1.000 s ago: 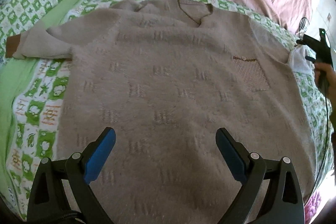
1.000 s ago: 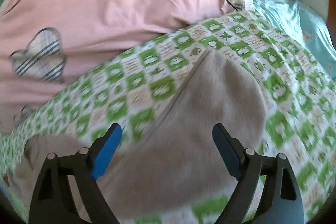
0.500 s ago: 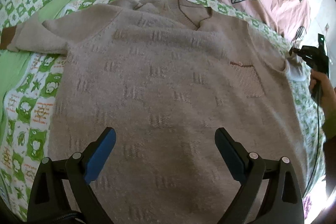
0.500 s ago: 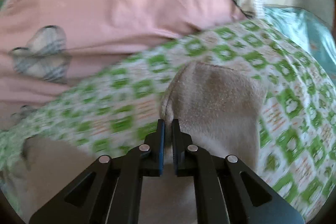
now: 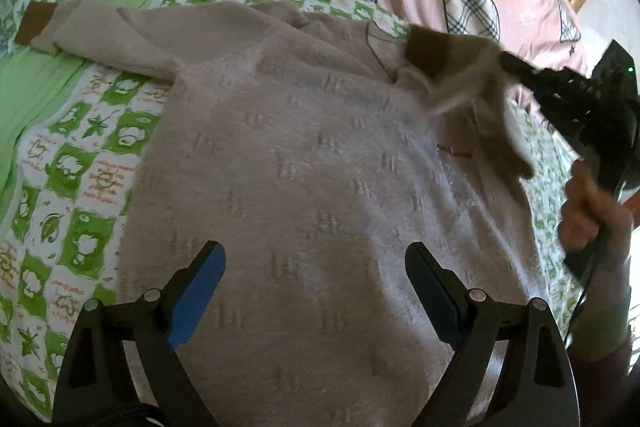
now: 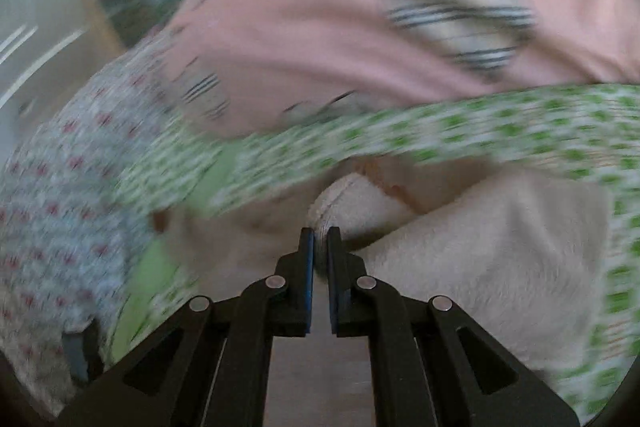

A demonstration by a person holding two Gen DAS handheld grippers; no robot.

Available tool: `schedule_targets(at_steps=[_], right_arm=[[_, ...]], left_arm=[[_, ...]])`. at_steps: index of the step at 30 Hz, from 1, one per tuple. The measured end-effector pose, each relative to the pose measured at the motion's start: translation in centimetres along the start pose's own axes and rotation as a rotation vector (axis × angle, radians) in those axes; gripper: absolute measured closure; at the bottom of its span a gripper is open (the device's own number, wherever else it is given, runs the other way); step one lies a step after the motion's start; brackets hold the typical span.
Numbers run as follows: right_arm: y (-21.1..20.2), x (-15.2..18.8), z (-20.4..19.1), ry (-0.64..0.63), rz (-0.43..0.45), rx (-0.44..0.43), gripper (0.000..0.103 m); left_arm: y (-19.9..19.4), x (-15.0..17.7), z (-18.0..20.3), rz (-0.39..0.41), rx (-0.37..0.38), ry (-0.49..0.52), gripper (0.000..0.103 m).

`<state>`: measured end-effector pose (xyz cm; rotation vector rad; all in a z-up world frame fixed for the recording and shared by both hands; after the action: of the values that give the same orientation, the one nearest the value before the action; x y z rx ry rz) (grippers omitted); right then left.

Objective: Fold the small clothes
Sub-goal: 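Carry the sleeve with the right tool across the sweater body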

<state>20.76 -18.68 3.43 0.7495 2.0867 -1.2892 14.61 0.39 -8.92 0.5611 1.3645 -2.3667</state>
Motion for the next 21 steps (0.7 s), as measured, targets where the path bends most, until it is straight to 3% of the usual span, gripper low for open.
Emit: schedule_targets(at_steps=[4,9,12,13,19,21], right_arm=[[3.6,4.2,-4.0,-0.074,-0.111,-0.055,0.096],[6.0,7.8,-4.2,-0.094,-0.23,-0.076,0.096],[6.1,9.7,-4.3,-0.105,-0.288,-0.093,0.093],[6.0,10.2,-4.0,-0.111,-0.303,-0.083,0.085],[3.3,10.2,-0.9,-0.093,-0.265,-0.05,0.061],[2.3,9.5,0.4,-0.078,-0.231,-0.018,0.06]], left_arm=[[-0.9,-0.5,-1.0,0.024,0.021,-0.023,0.011],[-1.0,-1.5,-1.8,0.038,0.073,-0.063,0.011],[0.0,-2.6,-1.8,0.033,0.111,-0.078,0.011],[0.4,-3.2,-1.7,0.031,0.127,-0.083,0.011],[5.1,-8.1,0.0,-0.022,0.26,-0.114,0.011],[7.6,-9.8,1.0,-0.061,0.308,-0.115,0.011]])
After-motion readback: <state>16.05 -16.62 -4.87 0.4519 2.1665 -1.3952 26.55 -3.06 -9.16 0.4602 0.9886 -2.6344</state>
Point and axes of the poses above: each gripper's, at about its wrist camera, not at the fingertips, and y roughly the way its jaws point, z to its right, x to its underside, the point moved 8 cm from there along y, roughly the way its jaws point, and after that the axes turned 10 degrees about x, right-handed, at the moved point
